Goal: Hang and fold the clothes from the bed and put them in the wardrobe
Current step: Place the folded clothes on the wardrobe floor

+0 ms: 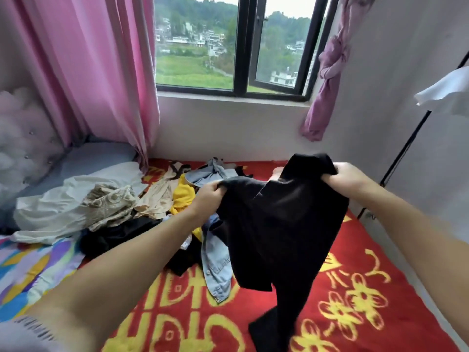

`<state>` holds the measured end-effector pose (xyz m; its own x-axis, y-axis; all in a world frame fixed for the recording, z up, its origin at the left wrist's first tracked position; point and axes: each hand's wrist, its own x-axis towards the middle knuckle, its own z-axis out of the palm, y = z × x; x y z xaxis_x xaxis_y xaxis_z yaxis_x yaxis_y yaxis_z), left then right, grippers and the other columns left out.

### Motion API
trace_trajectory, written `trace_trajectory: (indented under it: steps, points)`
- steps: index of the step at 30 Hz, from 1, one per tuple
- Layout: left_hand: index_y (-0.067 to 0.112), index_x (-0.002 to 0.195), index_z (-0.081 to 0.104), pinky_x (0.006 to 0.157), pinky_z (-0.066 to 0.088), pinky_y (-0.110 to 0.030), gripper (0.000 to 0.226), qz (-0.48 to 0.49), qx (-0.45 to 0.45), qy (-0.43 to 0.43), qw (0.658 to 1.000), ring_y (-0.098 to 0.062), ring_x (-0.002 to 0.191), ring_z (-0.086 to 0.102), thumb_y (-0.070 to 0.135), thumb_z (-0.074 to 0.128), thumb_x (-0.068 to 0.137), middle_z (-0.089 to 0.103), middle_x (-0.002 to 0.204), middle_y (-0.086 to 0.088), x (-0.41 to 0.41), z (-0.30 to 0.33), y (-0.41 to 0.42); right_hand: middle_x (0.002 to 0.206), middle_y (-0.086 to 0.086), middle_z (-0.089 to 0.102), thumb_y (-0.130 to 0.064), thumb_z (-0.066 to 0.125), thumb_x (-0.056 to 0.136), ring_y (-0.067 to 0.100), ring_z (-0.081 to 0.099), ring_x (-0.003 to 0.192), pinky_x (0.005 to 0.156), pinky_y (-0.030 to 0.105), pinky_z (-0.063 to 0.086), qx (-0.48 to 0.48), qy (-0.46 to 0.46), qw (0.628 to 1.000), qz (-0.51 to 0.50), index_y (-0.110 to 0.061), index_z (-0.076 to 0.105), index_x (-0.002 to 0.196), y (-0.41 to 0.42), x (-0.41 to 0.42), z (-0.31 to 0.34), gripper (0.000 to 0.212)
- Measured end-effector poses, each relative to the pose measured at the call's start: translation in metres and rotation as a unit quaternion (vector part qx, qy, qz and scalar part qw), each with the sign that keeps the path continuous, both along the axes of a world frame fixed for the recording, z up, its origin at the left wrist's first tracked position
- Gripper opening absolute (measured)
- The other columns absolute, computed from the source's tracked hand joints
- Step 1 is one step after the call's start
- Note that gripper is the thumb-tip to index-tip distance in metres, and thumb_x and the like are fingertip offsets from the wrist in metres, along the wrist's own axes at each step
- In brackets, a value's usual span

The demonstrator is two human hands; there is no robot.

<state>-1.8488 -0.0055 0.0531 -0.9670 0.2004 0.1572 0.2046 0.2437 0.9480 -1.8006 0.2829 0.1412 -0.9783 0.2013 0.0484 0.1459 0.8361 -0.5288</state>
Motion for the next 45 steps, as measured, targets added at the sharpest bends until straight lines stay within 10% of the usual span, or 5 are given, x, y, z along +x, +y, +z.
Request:
trace_trajectory:
  steps: [4,14,29,38,45]
  points:
    - [-0.001,0.096,0.069,0.07,0.043,-0.027,0.023,-0.081,-0.099,0.094,0.987,-0.014,0.079,0.055,0.012,0.05,0.097,0.063,0.084,-0.005,0.008,0.047,0.043,0.154,-0.006,0.028,-0.044,0.071,0.079,0.005,0.025,0.142,0.114,0.02,0.021,0.048,-0.121,0.979,0.155,-0.024,-0.004,0.154,-0.035,0.016,-0.019,0.107]
    - [0.01,0.117,0.061,0.077,0.05,-0.024,0.033,-0.215,-0.098,-0.044,0.971,-0.006,0.087,0.06,0.024,0.068,0.088,0.067,0.103,-0.007,0.021,0.06,0.017,0.069,-0.006,0.072,-0.006,0.061,0.09,0.005,0.067,0.065,0.062,0.017,0.054,-0.371,0.099,0.915,0.126,-0.011,0.068,0.082,-0.075,0.01,0.01,0.012]
    - [0.004,0.083,0.063,0.058,0.037,-0.027,0.018,-0.09,-0.007,-0.024,0.996,-0.016,0.067,0.049,0.017,0.056,0.094,0.053,0.072,-0.007,0.033,0.057,0.011,0.121,-0.001,0.064,-0.022,0.069,0.087,0.009,0.06,0.112,0.094,0.026,0.046,-0.202,-0.171,0.932,0.249,-0.033,0.039,0.138,-0.061,0.015,-0.004,0.06]
    - [0.015,0.088,0.06,0.06,0.038,-0.023,0.011,-0.085,-0.22,0.107,0.966,-0.015,0.069,0.049,0.008,0.057,0.081,0.055,0.075,0.001,0.018,0.059,0.02,0.059,-0.005,0.052,-0.01,0.051,0.089,0.016,0.048,0.065,0.056,0.023,0.031,-0.02,0.126,0.984,0.122,-0.016,0.059,0.067,-0.091,0.008,0.003,0.024]
    - [0.008,0.086,0.061,0.058,0.04,-0.02,0.017,0.041,-0.19,0.012,0.981,-0.02,0.069,0.052,-0.004,0.049,0.084,0.059,0.079,-0.006,-0.018,0.063,-0.039,0.093,0.012,0.068,-0.007,0.047,0.083,0.03,0.058,0.088,0.077,0.031,0.046,0.132,0.11,0.985,0.029,-0.01,0.069,0.093,-0.05,-0.029,0.04,0.024]
